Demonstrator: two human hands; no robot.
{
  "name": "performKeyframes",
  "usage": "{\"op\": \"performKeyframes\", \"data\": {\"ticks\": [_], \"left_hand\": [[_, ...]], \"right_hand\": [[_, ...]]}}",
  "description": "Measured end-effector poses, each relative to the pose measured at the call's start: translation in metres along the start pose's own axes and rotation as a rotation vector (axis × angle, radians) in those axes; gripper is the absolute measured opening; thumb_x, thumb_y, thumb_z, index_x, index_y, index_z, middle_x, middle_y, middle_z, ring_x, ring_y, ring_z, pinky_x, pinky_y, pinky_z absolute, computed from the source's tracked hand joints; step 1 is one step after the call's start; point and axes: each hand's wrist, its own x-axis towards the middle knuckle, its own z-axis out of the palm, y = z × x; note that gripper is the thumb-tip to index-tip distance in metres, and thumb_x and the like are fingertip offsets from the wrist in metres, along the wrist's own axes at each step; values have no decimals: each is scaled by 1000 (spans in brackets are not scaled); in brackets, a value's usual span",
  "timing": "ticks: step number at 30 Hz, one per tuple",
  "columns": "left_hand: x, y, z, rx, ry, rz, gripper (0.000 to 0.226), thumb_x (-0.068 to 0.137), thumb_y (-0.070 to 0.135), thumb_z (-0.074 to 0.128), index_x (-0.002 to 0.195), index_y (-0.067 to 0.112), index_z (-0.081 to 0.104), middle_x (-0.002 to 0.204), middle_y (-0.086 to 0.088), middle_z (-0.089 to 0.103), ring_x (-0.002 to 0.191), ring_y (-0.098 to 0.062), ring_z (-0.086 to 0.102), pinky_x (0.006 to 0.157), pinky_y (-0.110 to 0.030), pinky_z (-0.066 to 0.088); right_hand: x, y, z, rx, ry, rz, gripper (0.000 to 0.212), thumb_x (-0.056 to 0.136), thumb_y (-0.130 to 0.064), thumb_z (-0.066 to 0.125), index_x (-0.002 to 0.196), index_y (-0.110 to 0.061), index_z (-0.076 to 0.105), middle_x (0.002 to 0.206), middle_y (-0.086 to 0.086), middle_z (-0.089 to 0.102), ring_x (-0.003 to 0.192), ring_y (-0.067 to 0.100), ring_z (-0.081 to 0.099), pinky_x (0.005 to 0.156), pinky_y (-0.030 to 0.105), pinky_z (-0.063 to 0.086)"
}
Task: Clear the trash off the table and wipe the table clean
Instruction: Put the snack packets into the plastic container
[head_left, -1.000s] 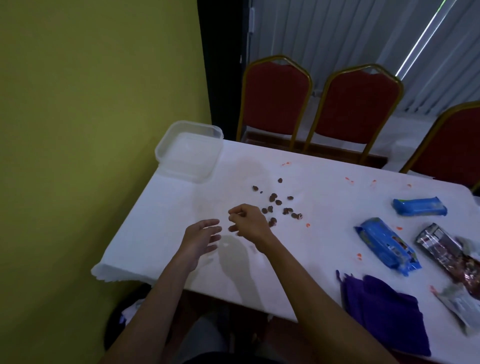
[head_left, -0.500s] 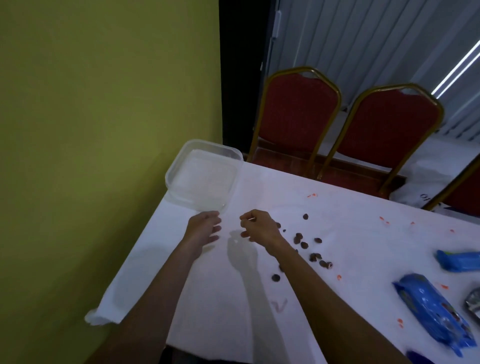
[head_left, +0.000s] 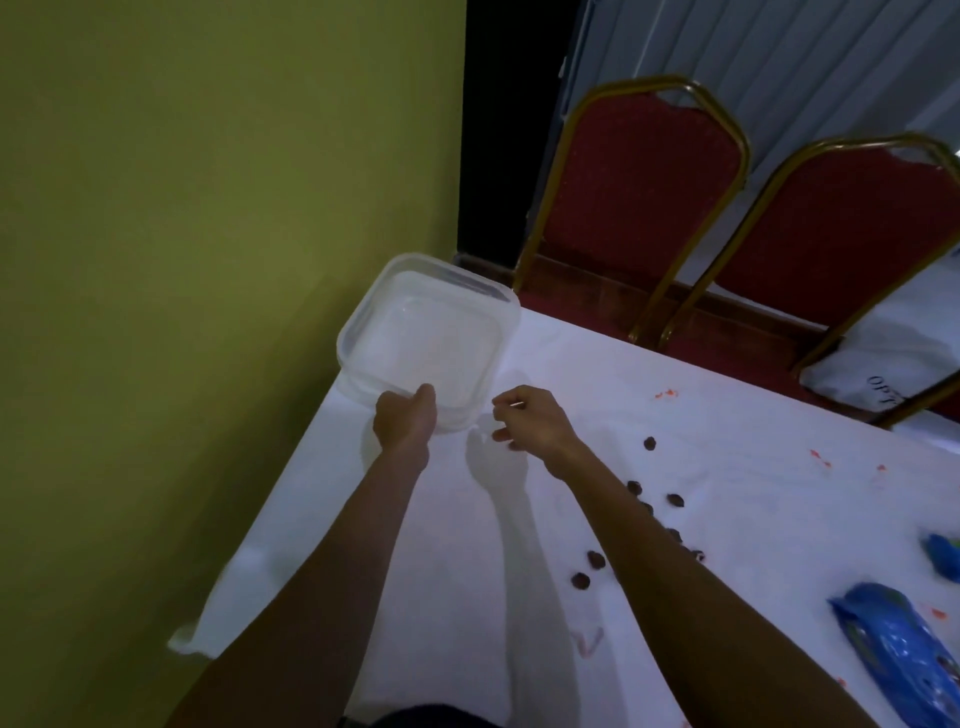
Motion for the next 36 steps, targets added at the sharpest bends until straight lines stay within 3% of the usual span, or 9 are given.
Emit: {"op": "performKeyframes", "data": {"ticks": [3, 6, 9, 13, 17, 24, 27, 33, 36], "left_hand": [[3, 2, -5, -50, -14, -11, 48, 82, 25, 63, 124, 2, 58, 115, -14, 67, 100, -33, 65, 82, -40, 58], [4, 4, -12, -99, -49, -9, 39, 81, 20, 61, 115, 2, 60, 101, -13, 68, 86, -30, 67, 68, -32, 55], [-7, 9, -18, -142, -84, -1, 26, 81, 11, 59, 106, 4, 59, 89, -9, 62, 76, -26, 64, 68, -34, 60], [-33, 4, -22, -132, -184, 44, 15, 76, 5, 62, 90, 2, 57, 90, -16, 61, 74, -30, 62, 72, -45, 63], [-61, -10, -23, -129, -304, 80, 14, 72, -1, 63, 81, 3, 52, 89, -21, 60, 80, -35, 66, 67, -42, 62], [-127, -61, -20, 19, -426, 196, 27, 71, -3, 62, 66, 13, 40, 77, -16, 56, 93, -46, 70, 57, -40, 59], [-157, -88, -15, 85, -485, 222, 27, 70, -1, 63, 67, 14, 40, 81, -16, 55, 90, -45, 70, 54, -39, 57], [-228, -144, 9, 217, -617, 254, 32, 74, -2, 62, 67, 15, 37, 66, -7, 51, 74, -28, 60, 50, -34, 55], [-262, -168, 26, 288, -707, 254, 32, 72, -2, 62, 65, 15, 36, 77, -11, 49, 75, -27, 54, 52, -36, 56]], "right_hand": [[2, 4, -7, 45, 17, 36, 21, 94, -17, 59, 113, -16, 66, 109, 2, 69, 78, 14, 74, 79, 35, 61], [-1, 2, -15, 107, 47, 46, 19, 93, -16, 60, 111, -16, 66, 108, 3, 70, 77, 16, 75, 82, 39, 61], [-9, -3, -24, 167, 121, 8, 16, 96, -21, 57, 109, -15, 62, 108, 7, 68, 81, 20, 74, 83, 43, 61], [-26, -3, -37, 135, 362, -122, 21, 101, -42, 42, 110, -25, 50, 106, -4, 60, 98, 21, 66, 91, 47, 56], [-63, 7, -59, 301, 633, -167, 27, 102, -43, 41, 120, -24, 47, 117, -3, 57, 106, 18, 58, 96, 38, 50], [-135, 76, -108, 7, 526, -147, 37, 101, -33, 47, 134, -17, 46, 112, -2, 52, 98, 21, 55, 81, 36, 51], [-167, 120, -130, -37, 506, -105, 29, 100, -34, 46, 122, -15, 52, 107, 2, 56, 92, 23, 59, 77, 44, 59], [-245, 211, -160, -10, 554, -40, 28, 100, -34, 42, 101, -10, 56, 91, 0, 60, 80, 16, 57, 61, 26, 39], [-278, 254, -174, 16, 568, 72, 27, 93, -42, 44, 89, -17, 53, 85, -4, 54, 81, 17, 53, 71, 28, 39]]}}
